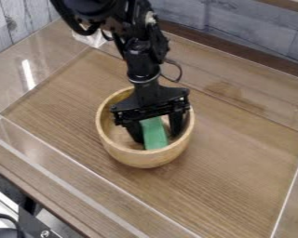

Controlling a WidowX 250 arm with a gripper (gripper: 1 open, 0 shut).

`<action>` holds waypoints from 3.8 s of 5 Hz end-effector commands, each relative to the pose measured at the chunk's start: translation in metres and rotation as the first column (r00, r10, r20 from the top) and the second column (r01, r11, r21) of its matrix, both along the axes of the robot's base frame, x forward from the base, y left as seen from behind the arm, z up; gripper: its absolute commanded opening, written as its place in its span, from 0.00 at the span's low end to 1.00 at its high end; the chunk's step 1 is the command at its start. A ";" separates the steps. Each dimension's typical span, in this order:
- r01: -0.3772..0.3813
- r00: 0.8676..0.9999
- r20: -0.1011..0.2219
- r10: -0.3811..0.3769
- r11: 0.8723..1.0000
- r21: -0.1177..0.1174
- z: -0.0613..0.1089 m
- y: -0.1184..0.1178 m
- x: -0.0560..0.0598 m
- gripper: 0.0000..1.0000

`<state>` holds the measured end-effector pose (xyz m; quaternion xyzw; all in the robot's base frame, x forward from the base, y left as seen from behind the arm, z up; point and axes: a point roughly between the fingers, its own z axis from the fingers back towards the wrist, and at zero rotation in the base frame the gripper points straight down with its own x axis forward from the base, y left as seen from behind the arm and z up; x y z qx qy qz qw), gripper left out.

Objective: Move green object from inside the wooden bowl to the table next to it

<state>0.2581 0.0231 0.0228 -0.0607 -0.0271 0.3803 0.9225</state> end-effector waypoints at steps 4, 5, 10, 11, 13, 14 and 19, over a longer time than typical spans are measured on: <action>-0.112 0.994 0.007 0.112 0.994 -0.011 0.008 0.027 -0.005 0.00; -0.079 0.997 0.015 0.080 0.996 -0.034 0.015 0.039 -0.010 0.00; -0.112 0.994 0.010 0.113 0.991 -0.077 0.060 0.002 -0.002 0.00; -0.112 0.994 0.009 0.113 0.990 -0.090 0.059 -0.014 -0.005 0.00; -0.238 0.971 0.006 0.240 0.966 -0.106 0.059 -0.079 -0.006 0.00; -0.202 0.979 0.004 0.203 0.973 -0.114 0.048 -0.106 -0.007 0.00; -0.302 0.949 0.048 0.311 0.943 -0.143 0.013 -0.146 0.001 0.00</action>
